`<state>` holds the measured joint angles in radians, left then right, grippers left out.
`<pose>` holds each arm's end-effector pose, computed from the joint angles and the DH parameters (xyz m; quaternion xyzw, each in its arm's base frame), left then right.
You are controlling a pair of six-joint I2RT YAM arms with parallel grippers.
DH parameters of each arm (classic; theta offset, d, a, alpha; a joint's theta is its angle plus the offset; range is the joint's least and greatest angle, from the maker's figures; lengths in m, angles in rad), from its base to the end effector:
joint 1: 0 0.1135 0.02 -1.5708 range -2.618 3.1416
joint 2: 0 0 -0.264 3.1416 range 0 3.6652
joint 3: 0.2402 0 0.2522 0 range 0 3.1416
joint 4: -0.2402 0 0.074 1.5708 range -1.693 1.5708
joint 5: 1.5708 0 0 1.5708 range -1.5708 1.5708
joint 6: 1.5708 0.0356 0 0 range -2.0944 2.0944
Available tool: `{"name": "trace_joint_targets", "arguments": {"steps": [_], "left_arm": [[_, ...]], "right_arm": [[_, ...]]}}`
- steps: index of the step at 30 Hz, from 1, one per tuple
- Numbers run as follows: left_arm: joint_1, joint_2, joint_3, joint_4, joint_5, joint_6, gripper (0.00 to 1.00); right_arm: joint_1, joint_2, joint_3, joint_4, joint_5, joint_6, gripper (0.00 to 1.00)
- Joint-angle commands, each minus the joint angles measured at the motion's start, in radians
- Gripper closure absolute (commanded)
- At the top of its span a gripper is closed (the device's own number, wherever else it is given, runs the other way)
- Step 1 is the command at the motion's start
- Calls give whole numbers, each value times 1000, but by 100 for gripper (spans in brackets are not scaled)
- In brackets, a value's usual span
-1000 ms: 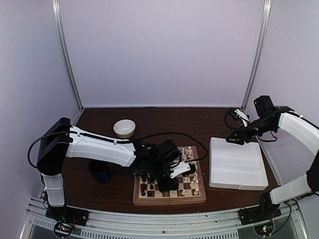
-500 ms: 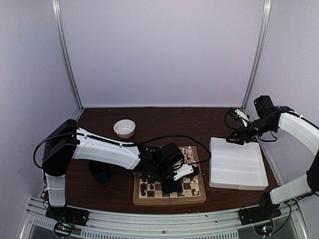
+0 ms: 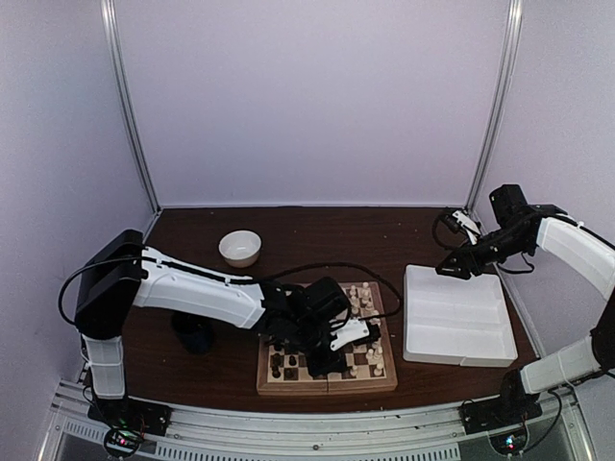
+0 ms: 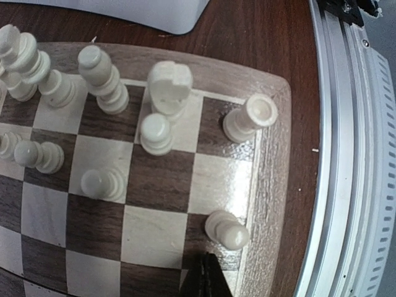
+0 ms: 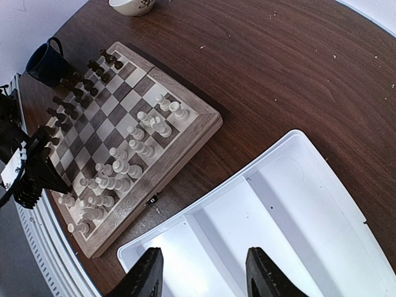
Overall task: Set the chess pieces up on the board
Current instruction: Adjust the pawn at a2, then adjust the pawn at b2.
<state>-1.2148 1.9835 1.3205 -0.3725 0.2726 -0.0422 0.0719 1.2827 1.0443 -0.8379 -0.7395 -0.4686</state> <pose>0.1343 -0.3887 0.1587 0.5586 0.7760 -0.2600 0.1349 0.2424 0.0415 0.2788 -0.3266 0.8476 0.2986 0.2928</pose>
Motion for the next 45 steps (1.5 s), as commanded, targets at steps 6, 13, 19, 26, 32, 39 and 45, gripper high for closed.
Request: {"name": "trace_joint_targets", "arguments": {"steps": [6,13,19,26,32,39,45], "left_arm": [[-15,50,74,-12,54,83,100],[-15,67,87,-6,45,71,100],[-15,94,119,2,39,48,100],[-15,80,118,-33,17,59,100],[-14,-47,44,3,-36,118,86],[-4,-10,163,-30,-43,121,74],[7,65,273,-77,-24,124,72]], "right_arm": [[-6,-11,2,2,6,-5,50],[-6,-7,3,2,3,-7,51],[-7,-9,2,0,4,-9,50],[-6,-10,3,-2,2,-9,50],[-6,-10,3,-1,0,-10,50],[-7,-12,4,-3,1,-11,51],[-7,-19,1,-2,2,-12,50]]}}
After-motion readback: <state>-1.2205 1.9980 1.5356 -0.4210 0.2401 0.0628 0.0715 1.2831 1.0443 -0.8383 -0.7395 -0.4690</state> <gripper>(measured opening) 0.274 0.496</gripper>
